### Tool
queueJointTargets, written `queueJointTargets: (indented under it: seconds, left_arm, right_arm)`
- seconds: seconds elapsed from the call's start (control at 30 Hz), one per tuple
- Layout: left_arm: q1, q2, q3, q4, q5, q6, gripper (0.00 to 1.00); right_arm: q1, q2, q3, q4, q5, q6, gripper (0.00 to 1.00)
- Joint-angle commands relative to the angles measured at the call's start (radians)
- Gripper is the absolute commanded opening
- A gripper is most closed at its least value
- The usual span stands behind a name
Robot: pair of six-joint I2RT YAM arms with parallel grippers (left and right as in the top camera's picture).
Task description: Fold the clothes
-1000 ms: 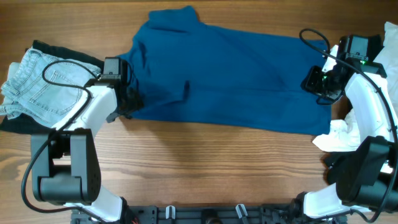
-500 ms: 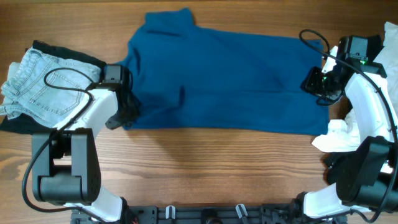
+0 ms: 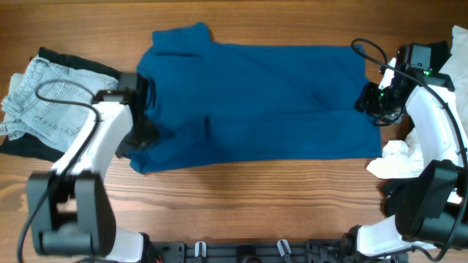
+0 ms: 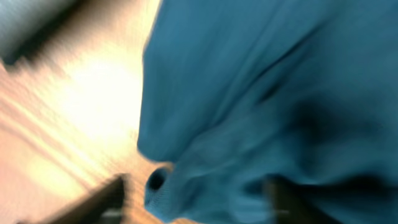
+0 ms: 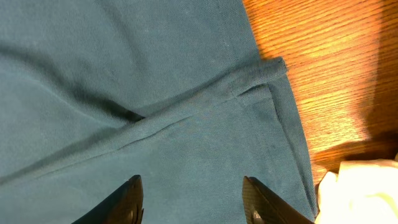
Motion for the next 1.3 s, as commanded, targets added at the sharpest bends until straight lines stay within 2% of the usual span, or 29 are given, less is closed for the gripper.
queueJointTargets:
  seconds: [0.0, 0.1, 0.2, 0.3, 0.4, 0.47, 0.67, 0.97, 1.03, 1.07, 1.17, 1.2, 1.23, 1.27]
  left_arm:
    - [0.003, -0.110, 0.136, 0.091, 0.062, 0.171, 0.99]
    - [0.004, -0.093, 0.182, 0.256, 0.119, 0.262, 0.95]
    - [0.008, -0.002, 0.182, 0.479, 0.161, 0.348, 0.97]
    - [0.010, 0.124, 0.182, 0.663, 0.169, 0.376, 0.96]
    - [0.024, 0.257, 0.189, 0.796, 0.276, 0.375, 0.88]
    - [0.037, 0.342, 0.251, 0.790, 0.322, 0.375, 0.88]
    - [0.041, 0.525, 0.490, 0.748, 0.323, 0.425, 0.88]
    - [0.039, 0.621, 0.504, 0.842, 0.353, 0.424, 0.88]
    - [0.037, 0.639, 0.504, 0.895, 0.396, 0.423, 0.83]
    - [0.035, 0.643, 0.504, 0.913, 0.402, 0.419, 0.77]
    - [0.024, 0.661, 0.504, 0.951, 0.402, 0.416, 0.77]
    - [0.018, 0.669, 0.504, 0.957, 0.402, 0.416, 0.74]
    - [0.013, 0.679, 0.504, 0.957, 0.402, 0.416, 0.69]
    - [0.010, 0.684, 0.504, 0.956, 0.402, 0.416, 0.59]
  right_arm:
    - [0.001, 0.007, -0.011, 0.000, 0.017, -0.013, 0.53]
    - [0.001, 0.007, -0.011, 0.000, 0.017, -0.013, 0.53]
    - [0.001, 0.007, -0.011, 0.000, 0.017, -0.013, 0.53]
    - [0.001, 0.007, -0.011, -0.002, 0.017, -0.013, 0.53]
    - [0.001, 0.007, -0.011, -0.008, 0.017, -0.013, 0.53]
    - [0.001, 0.007, -0.011, -0.012, 0.017, -0.013, 0.53]
    - [0.001, 0.007, -0.011, -0.016, 0.018, -0.013, 0.54]
    - [0.001, 0.007, -0.011, -0.018, 0.018, -0.010, 0.54]
    - [0.001, 0.007, -0.011, -0.019, 0.017, -0.009, 0.53]
    - [0.001, 0.007, -0.011, -0.019, 0.017, -0.009, 0.53]
    - [0.001, 0.007, -0.011, -0.032, 0.018, -0.010, 0.53]
    - [0.001, 0.007, -0.011, -0.032, 0.018, -0.010, 0.53]
    - [0.001, 0.007, -0.011, -0.032, 0.017, -0.010, 0.53]
    - [0.001, 0.007, -0.011, -0.031, 0.018, -0.009, 0.53]
